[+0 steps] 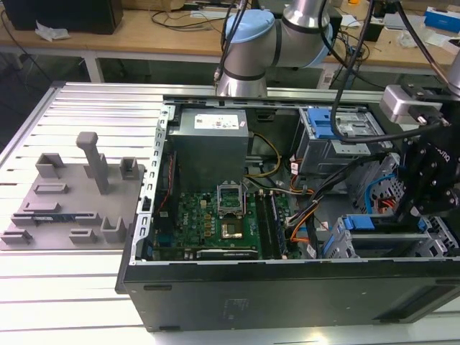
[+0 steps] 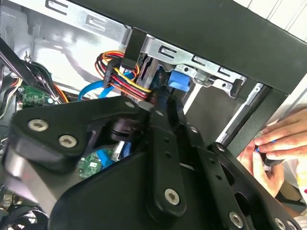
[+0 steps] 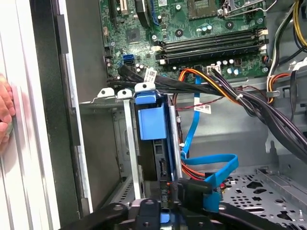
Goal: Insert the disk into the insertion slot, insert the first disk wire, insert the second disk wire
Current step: 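Insert the first disk wire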
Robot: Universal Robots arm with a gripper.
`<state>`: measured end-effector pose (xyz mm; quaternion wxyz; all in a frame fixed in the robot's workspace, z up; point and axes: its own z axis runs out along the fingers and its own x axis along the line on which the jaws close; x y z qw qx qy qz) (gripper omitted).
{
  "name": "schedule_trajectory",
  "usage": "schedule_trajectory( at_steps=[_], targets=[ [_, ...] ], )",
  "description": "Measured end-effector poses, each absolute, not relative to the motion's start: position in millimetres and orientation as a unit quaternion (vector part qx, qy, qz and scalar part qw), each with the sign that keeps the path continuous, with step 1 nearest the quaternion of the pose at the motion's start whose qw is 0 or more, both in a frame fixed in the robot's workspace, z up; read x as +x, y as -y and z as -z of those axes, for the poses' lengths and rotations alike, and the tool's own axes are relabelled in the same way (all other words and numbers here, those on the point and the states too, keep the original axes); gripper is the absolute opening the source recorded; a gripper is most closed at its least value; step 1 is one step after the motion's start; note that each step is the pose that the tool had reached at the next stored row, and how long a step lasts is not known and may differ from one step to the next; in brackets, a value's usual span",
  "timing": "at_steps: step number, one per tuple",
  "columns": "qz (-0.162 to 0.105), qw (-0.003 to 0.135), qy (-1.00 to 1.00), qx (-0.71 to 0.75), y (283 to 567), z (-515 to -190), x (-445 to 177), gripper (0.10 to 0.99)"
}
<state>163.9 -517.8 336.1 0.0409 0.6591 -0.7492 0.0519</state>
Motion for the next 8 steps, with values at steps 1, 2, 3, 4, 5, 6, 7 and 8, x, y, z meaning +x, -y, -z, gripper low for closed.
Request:
schedule_trajectory(
  at_steps=[1,2,3,4,5,6,7,8],
  targets=[
    [-0.052,0.041,0.749,0.659,518,-336,164,0.235],
    [-0.052,0.041,0.749,0.659,518,-337,164,0.235],
    [-0.052,0.041,0.749,0.659,518,-339,164,0.302],
    [-0.052,0.041,0.749,0.659,518,-342,164,0.302],
    [-0.052,0.041,0.749,0.659,518,-350,164,0.302],
    [-0.052,0.041,0.749,0.659,518,-356,164,0.302],
    [-0.053,0.041,0.749,0.659,518,-361,164,0.302],
    [-0.053,0.042,0.749,0.659,517,-367,164,0.302]
  ],
)
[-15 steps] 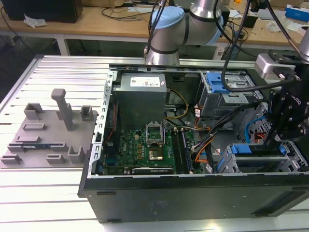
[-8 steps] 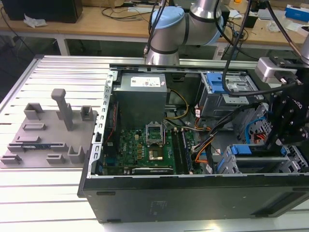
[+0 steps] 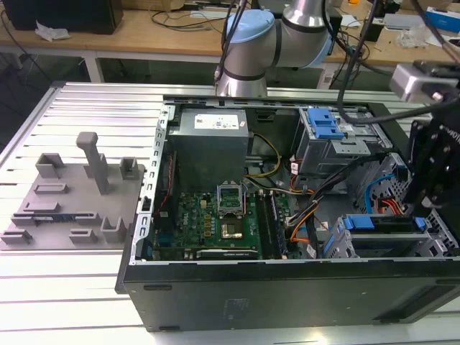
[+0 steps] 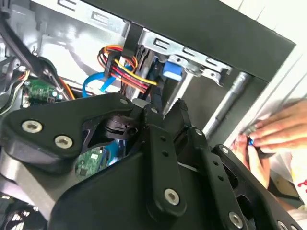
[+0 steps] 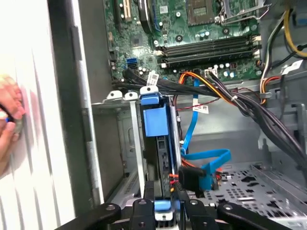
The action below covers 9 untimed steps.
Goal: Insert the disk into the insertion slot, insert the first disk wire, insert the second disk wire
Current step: 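Insert the first disk wire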
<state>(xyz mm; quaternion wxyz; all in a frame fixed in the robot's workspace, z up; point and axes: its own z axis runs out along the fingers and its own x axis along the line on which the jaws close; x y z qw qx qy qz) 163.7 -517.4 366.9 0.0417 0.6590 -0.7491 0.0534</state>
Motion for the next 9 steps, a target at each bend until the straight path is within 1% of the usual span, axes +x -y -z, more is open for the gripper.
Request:
schedule_trajectory(
  at_steps=[2,9],
  targets=[
    [-0.056,0.044,0.749,0.659,516.8,-374.8,163.6,0.302],
    [-0.056,0.044,0.749,0.659,516.6,-375.0,162.2,0.302]
  ],
)
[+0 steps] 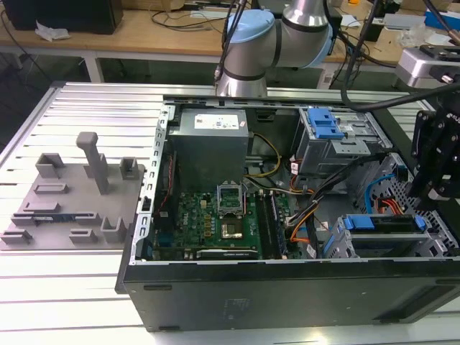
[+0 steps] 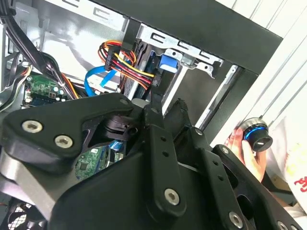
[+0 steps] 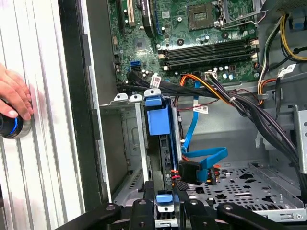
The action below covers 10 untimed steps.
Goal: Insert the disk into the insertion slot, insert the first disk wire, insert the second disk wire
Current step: 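Insert the first disk wire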
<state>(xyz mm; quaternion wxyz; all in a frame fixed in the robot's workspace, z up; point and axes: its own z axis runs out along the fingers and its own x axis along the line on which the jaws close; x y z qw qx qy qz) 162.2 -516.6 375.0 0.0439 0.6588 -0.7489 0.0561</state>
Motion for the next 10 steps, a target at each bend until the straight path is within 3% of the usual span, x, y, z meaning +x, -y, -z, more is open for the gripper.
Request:
schedule_trajectory(
  at_steps=[10],
  targets=[
    [-0.056,0.044,0.749,0.659,516.6,-375.0,160.3,0.302]
  ],
)
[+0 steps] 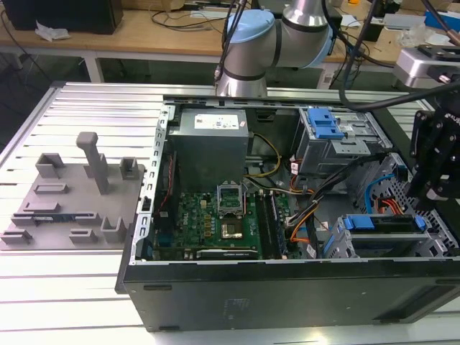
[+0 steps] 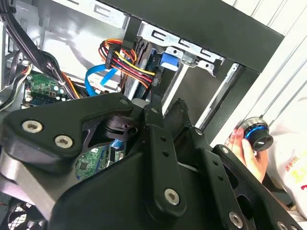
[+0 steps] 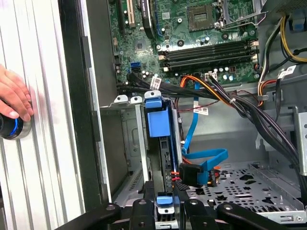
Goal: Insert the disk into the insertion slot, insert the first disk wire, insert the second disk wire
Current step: 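Insert the first disk wire, then insert the second disk wire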
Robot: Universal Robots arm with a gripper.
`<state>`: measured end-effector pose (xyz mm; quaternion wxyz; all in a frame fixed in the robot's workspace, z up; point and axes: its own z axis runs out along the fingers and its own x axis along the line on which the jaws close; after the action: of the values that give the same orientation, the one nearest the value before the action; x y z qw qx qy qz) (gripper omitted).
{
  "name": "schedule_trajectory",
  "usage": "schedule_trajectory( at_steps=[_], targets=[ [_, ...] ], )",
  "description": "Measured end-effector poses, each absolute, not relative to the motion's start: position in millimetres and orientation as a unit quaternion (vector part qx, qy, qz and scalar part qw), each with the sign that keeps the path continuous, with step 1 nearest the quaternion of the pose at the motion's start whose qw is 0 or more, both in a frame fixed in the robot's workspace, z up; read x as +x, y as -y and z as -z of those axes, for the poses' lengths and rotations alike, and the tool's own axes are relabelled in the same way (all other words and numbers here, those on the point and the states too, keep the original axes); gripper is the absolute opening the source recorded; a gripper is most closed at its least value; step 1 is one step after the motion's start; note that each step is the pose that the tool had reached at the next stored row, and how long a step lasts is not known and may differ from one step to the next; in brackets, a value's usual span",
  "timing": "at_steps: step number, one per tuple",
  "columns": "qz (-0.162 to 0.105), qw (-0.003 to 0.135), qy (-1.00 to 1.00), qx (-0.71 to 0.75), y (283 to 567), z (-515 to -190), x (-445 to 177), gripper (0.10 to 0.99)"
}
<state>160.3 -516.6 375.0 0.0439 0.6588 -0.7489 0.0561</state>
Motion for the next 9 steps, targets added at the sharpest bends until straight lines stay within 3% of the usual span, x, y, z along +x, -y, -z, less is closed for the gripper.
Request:
schedule_trajectory(
  at_steps=[9],
  targets=[
    [-0.056,0.044,0.749,0.659,516.6,-375.0,158.5,0.302]
  ],
)
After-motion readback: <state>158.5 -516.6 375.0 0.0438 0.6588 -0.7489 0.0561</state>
